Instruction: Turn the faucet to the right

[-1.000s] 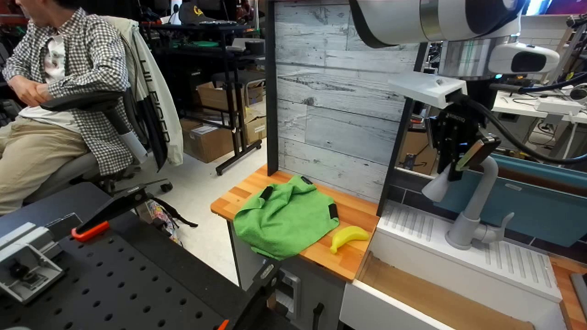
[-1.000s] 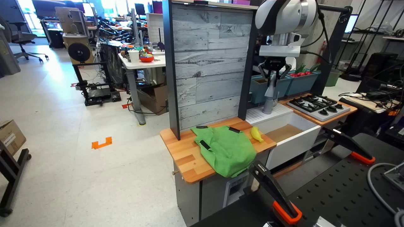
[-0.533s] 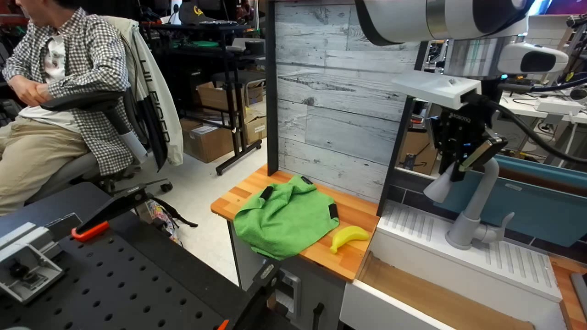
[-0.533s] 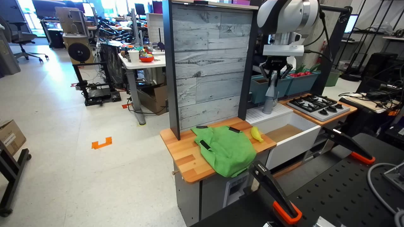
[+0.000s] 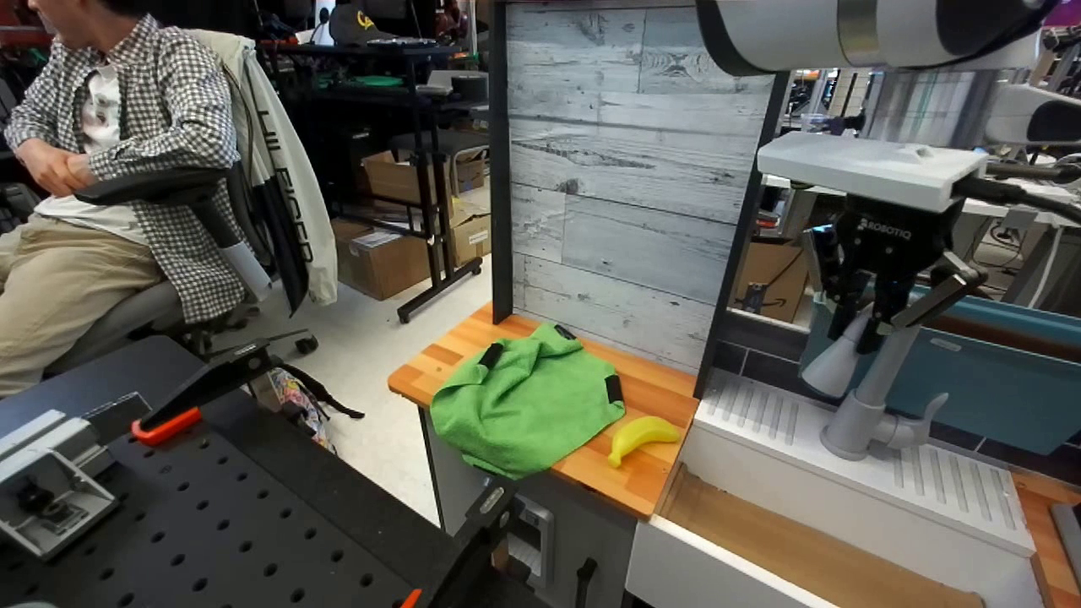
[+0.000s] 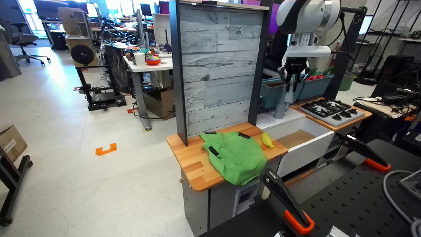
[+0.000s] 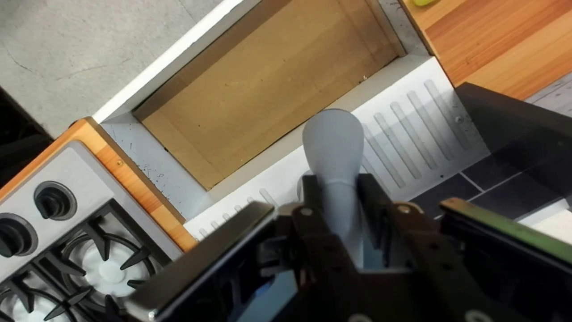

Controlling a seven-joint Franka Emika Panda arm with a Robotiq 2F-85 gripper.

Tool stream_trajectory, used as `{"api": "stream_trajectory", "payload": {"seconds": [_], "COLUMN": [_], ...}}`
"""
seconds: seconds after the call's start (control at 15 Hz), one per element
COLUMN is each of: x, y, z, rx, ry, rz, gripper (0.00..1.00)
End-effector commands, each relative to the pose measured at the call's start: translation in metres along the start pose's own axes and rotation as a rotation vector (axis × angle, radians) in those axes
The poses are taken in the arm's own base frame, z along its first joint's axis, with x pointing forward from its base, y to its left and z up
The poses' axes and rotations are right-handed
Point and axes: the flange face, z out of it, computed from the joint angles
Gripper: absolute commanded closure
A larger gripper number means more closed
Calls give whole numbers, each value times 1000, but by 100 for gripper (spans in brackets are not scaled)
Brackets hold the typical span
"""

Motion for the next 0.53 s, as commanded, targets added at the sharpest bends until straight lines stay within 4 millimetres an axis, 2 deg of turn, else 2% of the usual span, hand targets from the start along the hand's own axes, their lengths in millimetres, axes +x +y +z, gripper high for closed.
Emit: {"api": "stream_trajectory", "payload": {"seconds": [0.0, 0.13, 0.47], "x": [11, 15, 21], "y": [28, 38, 47], "z": [15, 15, 13], "rx": [10, 20, 47], "ry": [-7, -12, -20], "rz": [-95, -130, -183], "gripper": [93, 93, 93]}}
